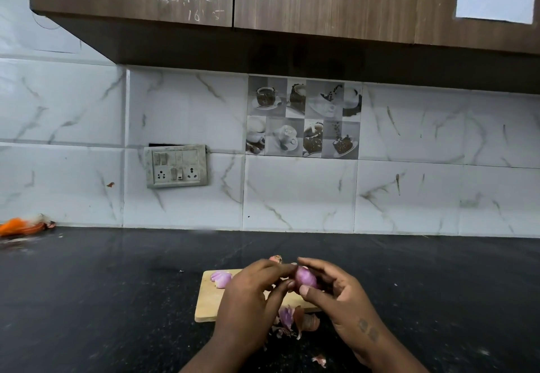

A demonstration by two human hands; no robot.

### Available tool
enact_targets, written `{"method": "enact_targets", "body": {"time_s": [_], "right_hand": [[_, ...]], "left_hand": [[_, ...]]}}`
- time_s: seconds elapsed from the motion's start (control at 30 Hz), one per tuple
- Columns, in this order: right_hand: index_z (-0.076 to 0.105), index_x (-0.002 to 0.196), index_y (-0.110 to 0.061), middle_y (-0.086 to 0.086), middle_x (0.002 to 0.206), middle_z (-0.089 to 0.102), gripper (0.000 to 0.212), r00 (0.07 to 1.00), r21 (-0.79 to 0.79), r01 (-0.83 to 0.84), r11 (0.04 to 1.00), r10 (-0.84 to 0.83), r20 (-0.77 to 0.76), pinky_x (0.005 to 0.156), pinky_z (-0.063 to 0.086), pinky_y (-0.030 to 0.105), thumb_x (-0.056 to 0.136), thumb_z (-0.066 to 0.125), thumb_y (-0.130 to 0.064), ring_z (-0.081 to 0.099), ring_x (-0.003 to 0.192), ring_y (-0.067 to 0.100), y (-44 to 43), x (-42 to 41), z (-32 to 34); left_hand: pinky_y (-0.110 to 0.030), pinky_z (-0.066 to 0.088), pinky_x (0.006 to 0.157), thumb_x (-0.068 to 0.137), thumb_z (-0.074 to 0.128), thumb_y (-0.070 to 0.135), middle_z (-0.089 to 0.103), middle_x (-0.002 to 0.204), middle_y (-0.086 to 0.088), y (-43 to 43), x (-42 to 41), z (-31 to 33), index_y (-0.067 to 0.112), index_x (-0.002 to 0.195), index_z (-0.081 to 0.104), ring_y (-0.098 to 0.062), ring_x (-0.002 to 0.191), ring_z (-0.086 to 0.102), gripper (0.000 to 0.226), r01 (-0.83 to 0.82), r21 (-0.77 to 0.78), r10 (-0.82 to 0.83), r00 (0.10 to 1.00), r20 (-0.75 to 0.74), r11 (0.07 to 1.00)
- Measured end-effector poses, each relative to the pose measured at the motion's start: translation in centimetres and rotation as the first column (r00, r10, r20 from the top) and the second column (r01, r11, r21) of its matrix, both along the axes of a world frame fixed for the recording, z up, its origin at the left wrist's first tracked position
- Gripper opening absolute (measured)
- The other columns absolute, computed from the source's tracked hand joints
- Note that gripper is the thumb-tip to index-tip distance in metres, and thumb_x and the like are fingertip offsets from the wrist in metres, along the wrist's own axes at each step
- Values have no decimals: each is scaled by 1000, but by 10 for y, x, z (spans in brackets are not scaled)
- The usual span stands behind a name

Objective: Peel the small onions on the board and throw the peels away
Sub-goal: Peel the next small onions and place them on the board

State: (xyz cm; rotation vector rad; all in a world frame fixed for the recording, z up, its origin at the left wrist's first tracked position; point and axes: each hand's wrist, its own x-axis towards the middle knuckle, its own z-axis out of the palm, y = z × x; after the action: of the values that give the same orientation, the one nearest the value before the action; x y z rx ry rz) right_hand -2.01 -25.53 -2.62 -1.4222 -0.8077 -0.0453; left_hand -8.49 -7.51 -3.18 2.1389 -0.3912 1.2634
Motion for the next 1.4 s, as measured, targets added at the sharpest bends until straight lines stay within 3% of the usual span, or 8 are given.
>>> {"method": "enact_targets", "body": {"time_s": [0.17, 0.27, 0.37, 0.67, 0.87, 1.07, 1.27, 1.4], "right_hand": [[78, 111, -27, 7, 105, 79, 19, 1000, -37, 7, 999, -6, 28, 79, 59, 37, 95, 70, -32, 74, 97, 22, 1, -5, 3], [78, 109, -14, 8, 82, 71, 34, 998, 27, -49, 998, 50, -48, 60, 47, 33, 92, 67, -41, 60, 66, 16, 5, -7, 2], [78, 105, -6, 6, 72, 58, 35, 994, 62, -95, 994, 98, -51, 55, 38, 29, 97, 64, -37, 45, 54, 9, 7, -5, 0], [70, 79, -2, -1, 72, 60, 44, 993, 35, -105, 994, 103, 66, 58, 41, 24, 96, 61, -42, 50, 58, 9, 6, -1, -1], [81, 102, -13, 25, 96, 74, 25, 994, 3, -22, 1000, 22, 103, 74, 54, 26, 97, 64, -31, 67, 82, 17, 3, 1, -2], [77, 89, -8, 0, 75, 66, 40, 996, 11, -52, 999, 51, 75, 62, 44, 25, 88, 70, -47, 56, 65, 14, 7, 3, -3], [68, 70, -3, 0, 65, 59, 48, 995, 40, -52, 998, 49, 86, 58, 44, 23, 94, 65, -45, 53, 62, 13, 6, 3, -2], [65, 69, -8, 6, 68, 57, 51, 996, -4, -52, 999, 52, 76, 62, 39, 34, 91, 66, -55, 49, 63, 18, 7, 4, -4]], "left_hand": [[-22, 56, 75, 91, 76, 18, 70, 99, 20, -1, 0, 2, 34, 114, 76, 1, 92, 67, 28, 18, 25, -20, 997, 80, 1000], [-23, 57, 71, 90, 77, 18, 71, 95, 19, -1, 0, 3, 29, 109, 79, -1, 86, 69, 22, 47, 13, -48, 993, 111, 999], [-20, 57, 69, 88, 77, 16, 72, 92, 19, -2, -1, 3, 27, 103, 80, -2, 81, 70, 19, 83, -22, -81, 992, 100, 996], [-29, 57, 65, 88, 76, 14, 71, 84, 17, -1, -2, 3, 31, 94, 77, -9, 79, 70, 18, 97, -54, -96, 995, 29, 994], [-25, 58, 69, 89, 78, 19, 73, 92, 18, -4, -4, 3, 31, 103, 78, -6, 85, 72, 18, 108, -33, -106, 993, 53, 994], [-25, 57, 66, 86, 78, 12, 71, 84, 16, -3, -3, 5, 31, 93, 77, -9, 79, 70, 21, 103, -60, -101, 994, 39, 993], [-22, 56, 67, 89, 78, 14, 72, 85, 14, -7, -5, 6, 29, 93, 77, -12, 80, 71, 16, 156, -85, -156, 988, 7, 984], [-22, 55, 65, 89, 76, 11, 71, 80, 12, -7, -6, 8, 27, 86, 76, -14, 78, 70, 16, 146, -114, -150, 988, -25, 983]]}}
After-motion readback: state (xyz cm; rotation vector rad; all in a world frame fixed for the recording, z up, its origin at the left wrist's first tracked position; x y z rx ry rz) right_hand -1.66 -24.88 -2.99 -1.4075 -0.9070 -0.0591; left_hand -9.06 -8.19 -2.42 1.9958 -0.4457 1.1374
